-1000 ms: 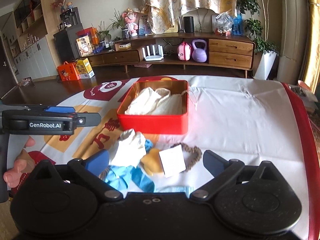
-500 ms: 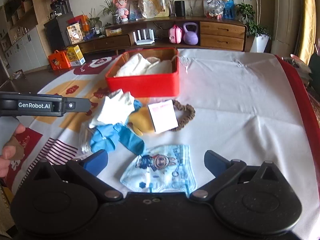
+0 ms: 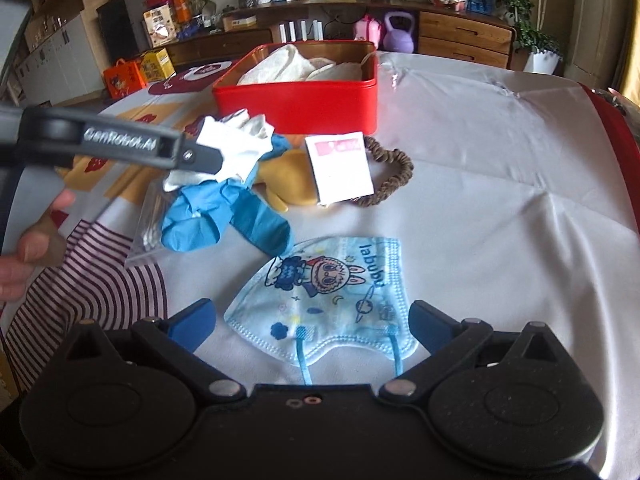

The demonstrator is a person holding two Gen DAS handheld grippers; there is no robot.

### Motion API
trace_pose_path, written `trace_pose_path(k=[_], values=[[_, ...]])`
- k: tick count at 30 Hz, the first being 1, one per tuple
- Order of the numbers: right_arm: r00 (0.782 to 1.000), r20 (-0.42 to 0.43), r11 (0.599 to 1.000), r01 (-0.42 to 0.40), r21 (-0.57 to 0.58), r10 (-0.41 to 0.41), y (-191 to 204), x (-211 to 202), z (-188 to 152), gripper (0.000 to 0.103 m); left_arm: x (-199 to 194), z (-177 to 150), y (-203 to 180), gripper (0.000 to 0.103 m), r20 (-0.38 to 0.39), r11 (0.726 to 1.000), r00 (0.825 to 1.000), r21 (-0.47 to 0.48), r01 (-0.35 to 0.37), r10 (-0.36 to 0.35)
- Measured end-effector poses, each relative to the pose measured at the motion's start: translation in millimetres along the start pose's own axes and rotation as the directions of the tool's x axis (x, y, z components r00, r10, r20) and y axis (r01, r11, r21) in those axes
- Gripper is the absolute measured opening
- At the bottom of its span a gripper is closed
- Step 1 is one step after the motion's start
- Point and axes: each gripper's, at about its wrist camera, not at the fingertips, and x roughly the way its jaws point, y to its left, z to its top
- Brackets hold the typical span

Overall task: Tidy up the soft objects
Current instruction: 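Grasp the blue printed face mask with right tool while left tool grasps the white cloth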

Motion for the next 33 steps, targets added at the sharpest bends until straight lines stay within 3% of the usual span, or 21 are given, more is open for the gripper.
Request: trace_pose_path(k=[15, 22, 25, 30, 33], values=[[0.999, -0.017, 0.998, 0.026, -0.054, -0.027, 1.2, 21.0, 0.1, 0.102, 31.4, 9.3, -3.1, 0.084, -0.035, 1.000, 0.999, 0.018, 0.013, -0.013], [0.998, -0.009, 0.995, 0.059, -0.076, -0.059, 2.8, 20.4, -0.2, 0.094, 32.6, 9.7, 0.8, 0.083, -0.023, 1.000, 0.999, 0.012, 0.024, -0.024], [0.998, -0.008, 0.995, 0.064, -0.073, -0.064, 1.3, 19.1, -0.1, 0.090, 31.5, 9.5, 2.2, 0.072, -0.024, 0.999, 0.999, 0.009, 0.033, -0.032], [0.997, -0.002, 0.995, 0.071, -0.066, -0.071, -2.4, 16.2, 0.2, 0.080, 27.4, 9.7, 2.7, 0.062, -0.019, 0.999, 0.999, 0.002, 0.039, -0.039], [0.997, 0.004, 0.995, 0.074, -0.063, -0.074, -4.4, 13.4, 0.6, 0.066, 24.5, 10.8, 2.0, 0.056, -0.010, 0.999, 0.999, 0.009, 0.034, -0.034]])
